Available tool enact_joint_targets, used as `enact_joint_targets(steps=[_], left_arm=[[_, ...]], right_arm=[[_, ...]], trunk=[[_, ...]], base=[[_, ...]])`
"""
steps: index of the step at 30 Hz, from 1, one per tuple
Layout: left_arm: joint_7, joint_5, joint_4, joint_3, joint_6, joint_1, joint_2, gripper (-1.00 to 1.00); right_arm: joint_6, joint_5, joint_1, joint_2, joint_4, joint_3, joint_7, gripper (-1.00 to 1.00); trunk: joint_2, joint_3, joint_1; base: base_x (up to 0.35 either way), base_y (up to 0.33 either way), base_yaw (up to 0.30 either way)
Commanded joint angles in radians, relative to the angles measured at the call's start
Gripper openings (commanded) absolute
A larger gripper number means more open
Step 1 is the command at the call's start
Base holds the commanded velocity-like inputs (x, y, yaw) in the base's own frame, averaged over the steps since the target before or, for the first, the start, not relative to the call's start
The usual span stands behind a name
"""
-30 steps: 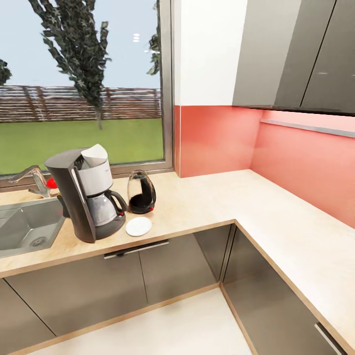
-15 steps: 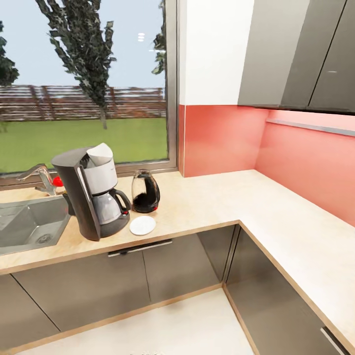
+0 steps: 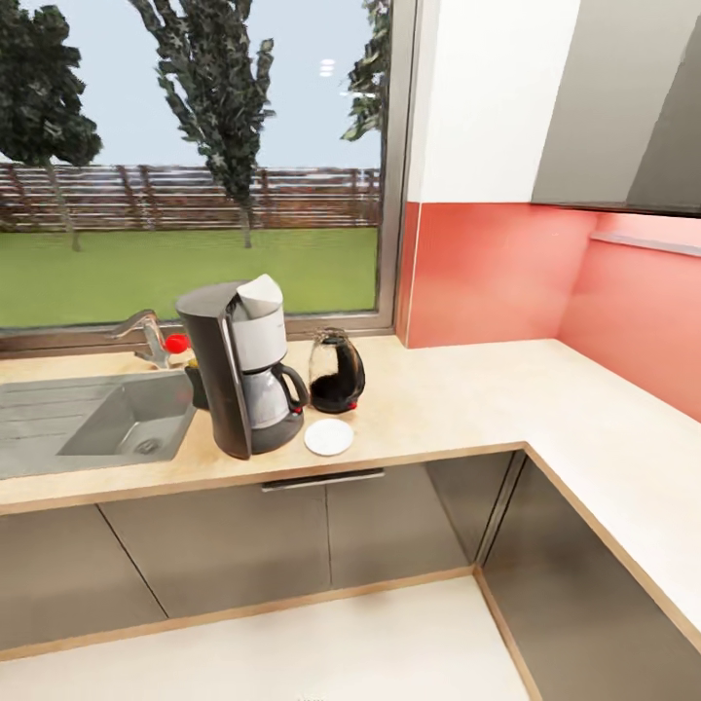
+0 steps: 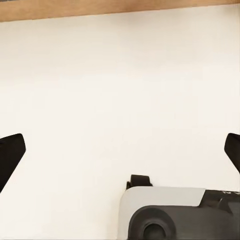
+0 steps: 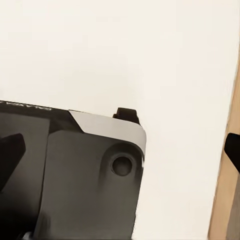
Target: Set up a coffee station on the kitchen countertop: keep the coffee maker on the countertop, move the bottle of coffee from the kitchen shelf to the counter next to the coffee maker, place a paper coffee filter on top of the coffee maker, put the saucer next to the coffee maker with the coffee cup on the saucer, and place the electric kettle next to the coffee maker.
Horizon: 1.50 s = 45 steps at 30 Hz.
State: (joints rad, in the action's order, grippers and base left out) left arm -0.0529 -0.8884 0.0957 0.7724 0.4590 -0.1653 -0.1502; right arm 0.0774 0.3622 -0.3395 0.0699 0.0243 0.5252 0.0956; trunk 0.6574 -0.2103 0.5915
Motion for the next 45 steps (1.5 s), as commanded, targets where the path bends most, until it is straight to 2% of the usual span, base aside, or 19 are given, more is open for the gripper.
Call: enact_joint_targets(steps=[1,6,12,15,29,45], left_arm=[[-0.005,-0.014,-0.001,0.004,0.002,-0.001,-0.001,1.00],[-0.006,-0.034,-0.003,0.003,0.004,0.000,-0.002,1.00],[-0.012,-0.039,-0.004,0.003,0.004,-0.001,-0.004,1.00],[-0.018,-0.039,-0.004,0.003,0.004,-0.002,-0.006,1.00],[-0.019,-0.038,-0.004,0.003,0.004,-0.002,-0.006,1.00],[-0.018,-0.040,-0.005,0.002,0.003,-0.002,-0.009,1.00]], right_arm=[[0.006,0.008,0.004,-0.002,0.002,0.009,0.005,1.00],[0.004,0.009,0.015,-0.013,0.003,0.009,0.006,1.00],[-0.019,0.009,0.017,-0.016,0.003,0.009,0.006,1.00],[-0.041,0.009,0.017,-0.018,0.002,0.009,0.006,1.00],[-0.044,0.006,0.017,-0.017,0.002,0.009,0.006,1.00],[-0.045,0.006,0.021,-0.016,0.002,0.010,0.006,1.00]], trunk=[[0.001,-0.002,0.000],[0.001,-0.006,0.000],[0.001,-0.010,0.000],[0.001,-0.013,0.000],[0.001,-0.024,0.000],[0.001,-0.034,0.000]], base=[[-0.024,0.282,0.248],[-0.008,0.298,0.248],[-0.001,0.305,0.248],[0.000,0.306,0.249],[0.006,0.311,0.249],[0.122,0.328,0.257]])
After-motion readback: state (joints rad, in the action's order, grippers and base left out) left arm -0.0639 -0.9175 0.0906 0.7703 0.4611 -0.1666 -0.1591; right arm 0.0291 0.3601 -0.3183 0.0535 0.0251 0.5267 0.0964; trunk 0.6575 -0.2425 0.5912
